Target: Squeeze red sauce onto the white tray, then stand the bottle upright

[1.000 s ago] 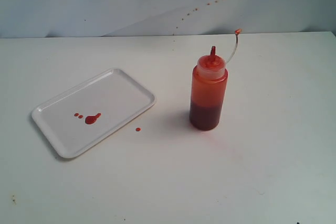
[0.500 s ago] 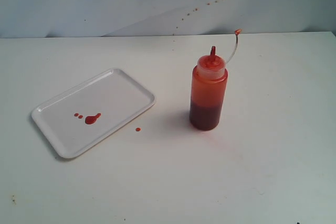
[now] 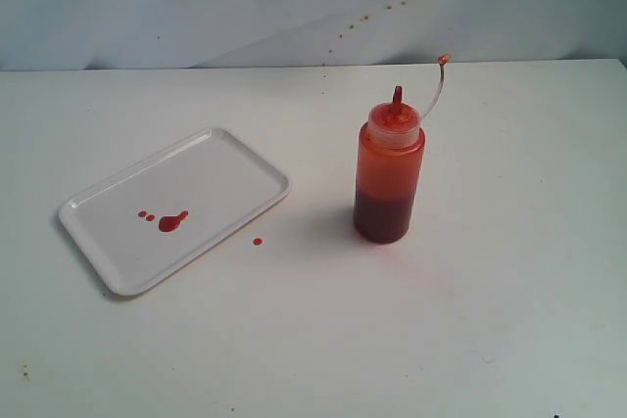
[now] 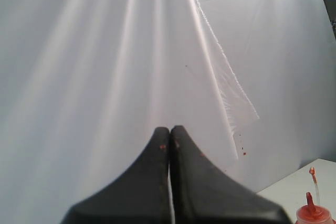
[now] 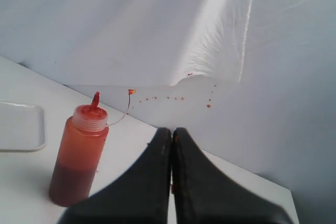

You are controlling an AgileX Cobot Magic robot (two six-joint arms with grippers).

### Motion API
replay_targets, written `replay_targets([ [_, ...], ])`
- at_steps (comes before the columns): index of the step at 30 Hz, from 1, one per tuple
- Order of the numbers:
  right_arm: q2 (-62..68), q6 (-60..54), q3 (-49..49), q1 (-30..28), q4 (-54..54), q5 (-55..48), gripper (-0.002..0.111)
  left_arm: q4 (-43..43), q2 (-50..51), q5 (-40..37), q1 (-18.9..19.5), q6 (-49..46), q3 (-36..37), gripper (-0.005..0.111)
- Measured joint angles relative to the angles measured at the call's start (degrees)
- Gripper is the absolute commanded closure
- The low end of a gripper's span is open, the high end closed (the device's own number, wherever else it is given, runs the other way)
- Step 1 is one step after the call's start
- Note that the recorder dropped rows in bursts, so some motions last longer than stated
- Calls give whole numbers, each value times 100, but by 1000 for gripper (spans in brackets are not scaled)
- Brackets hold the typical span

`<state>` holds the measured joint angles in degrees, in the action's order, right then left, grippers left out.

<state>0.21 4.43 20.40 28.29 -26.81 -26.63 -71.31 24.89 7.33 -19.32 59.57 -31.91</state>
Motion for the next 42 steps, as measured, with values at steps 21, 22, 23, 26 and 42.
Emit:
replay_targets([
  [21,0,470,0,0,0,-192,108,0,0,0,0,-12,0,107],
  [22,0,470,0,0,0,-192,108,0,0,0,0,-12,0,107],
  [23,0,470,0,0,0,-192,108,0,0,0,0,-12,0,107],
  [26,0,470,0,0,0,-192,108,0,0,0,0,-12,0,107],
  [42,0,470,0,-19,0,-204,108,0,0,0,0,-12,0,107],
])
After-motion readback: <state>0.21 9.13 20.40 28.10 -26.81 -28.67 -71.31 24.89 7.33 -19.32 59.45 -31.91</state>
